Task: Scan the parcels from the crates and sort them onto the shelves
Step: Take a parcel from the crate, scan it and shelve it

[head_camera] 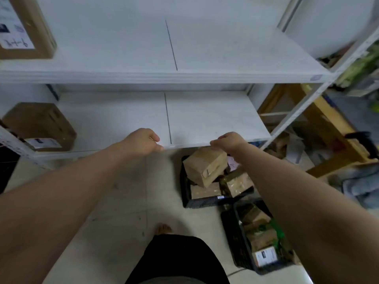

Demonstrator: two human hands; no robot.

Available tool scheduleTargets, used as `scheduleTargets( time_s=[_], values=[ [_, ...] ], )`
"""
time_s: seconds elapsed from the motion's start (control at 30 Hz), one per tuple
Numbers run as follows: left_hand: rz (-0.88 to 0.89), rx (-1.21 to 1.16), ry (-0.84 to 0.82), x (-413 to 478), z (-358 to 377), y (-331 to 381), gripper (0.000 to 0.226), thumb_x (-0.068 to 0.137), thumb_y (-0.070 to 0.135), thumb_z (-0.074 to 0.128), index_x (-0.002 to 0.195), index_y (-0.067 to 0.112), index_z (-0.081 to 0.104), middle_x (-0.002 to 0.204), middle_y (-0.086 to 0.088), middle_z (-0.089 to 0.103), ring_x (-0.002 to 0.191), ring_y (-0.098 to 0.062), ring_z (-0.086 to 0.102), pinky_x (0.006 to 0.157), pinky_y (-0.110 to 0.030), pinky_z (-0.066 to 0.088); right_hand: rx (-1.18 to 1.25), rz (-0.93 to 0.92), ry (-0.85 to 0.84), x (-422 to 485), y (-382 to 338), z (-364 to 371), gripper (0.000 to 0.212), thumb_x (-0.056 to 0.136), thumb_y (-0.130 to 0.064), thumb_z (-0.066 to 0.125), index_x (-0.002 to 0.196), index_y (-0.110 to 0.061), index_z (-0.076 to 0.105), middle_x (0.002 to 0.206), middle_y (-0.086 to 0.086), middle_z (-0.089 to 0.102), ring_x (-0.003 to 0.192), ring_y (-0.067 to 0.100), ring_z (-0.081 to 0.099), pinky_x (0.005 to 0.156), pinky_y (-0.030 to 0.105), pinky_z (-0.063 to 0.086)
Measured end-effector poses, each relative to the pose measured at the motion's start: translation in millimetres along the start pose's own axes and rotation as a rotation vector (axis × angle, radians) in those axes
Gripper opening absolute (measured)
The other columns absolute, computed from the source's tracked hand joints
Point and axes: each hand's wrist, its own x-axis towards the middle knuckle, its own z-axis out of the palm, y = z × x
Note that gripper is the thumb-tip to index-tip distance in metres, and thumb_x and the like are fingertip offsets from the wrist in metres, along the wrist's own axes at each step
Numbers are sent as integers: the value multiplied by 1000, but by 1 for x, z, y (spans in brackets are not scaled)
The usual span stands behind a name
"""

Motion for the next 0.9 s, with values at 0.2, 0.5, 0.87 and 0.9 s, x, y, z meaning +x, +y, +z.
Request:
scheduleTargets(
  time_s=[0.2, 0.5, 0.87, 0.9],
  values=[
    [-22, -60, -171, -37, 99, 19, 33, 84, 27, 82, 112, 20, 65, 123, -4, 62, 117, -23, 57, 102, -41, 51, -33, 169, -23, -67, 97, -23, 48, 87, -35, 77, 125, -8, 64, 116, 5, 64, 101, 21, 58, 85, 32, 46],
    [-45, 5, -274, -59, 195, 94, 24, 94, 24, 72, 114, 17, 63, 116, -4, 57, 111, -22, 56, 65, -27, 46, 97, 162, 10, -105, 188, -78, 44, 92, -25, 74, 129, -4, 63, 118, 5, 59, 110, 21, 55, 89, 30, 43],
    [-214, -153, -276, -20, 316, 172, 43, 92, 22, 73, 131, 9, 58, 123, -9, 57, 112, -24, 55, 86, -36, 51, 168, 124, -112, -6, 245, -161, 55, 92, -32, 72, 138, -4, 56, 136, 12, 59, 109, 24, 55, 82, 30, 44],
    [-242, -173, -259, -12, 322, 174, 44, 91, 22, 74, 130, 10, 58, 121, -9, 58, 110, -24, 57, 85, -36, 52, 183, 122, -119, 9, 245, -164, 57, 92, -34, 72, 139, -6, 55, 135, 12, 59, 112, 26, 57, 83, 32, 44]
  ],
)
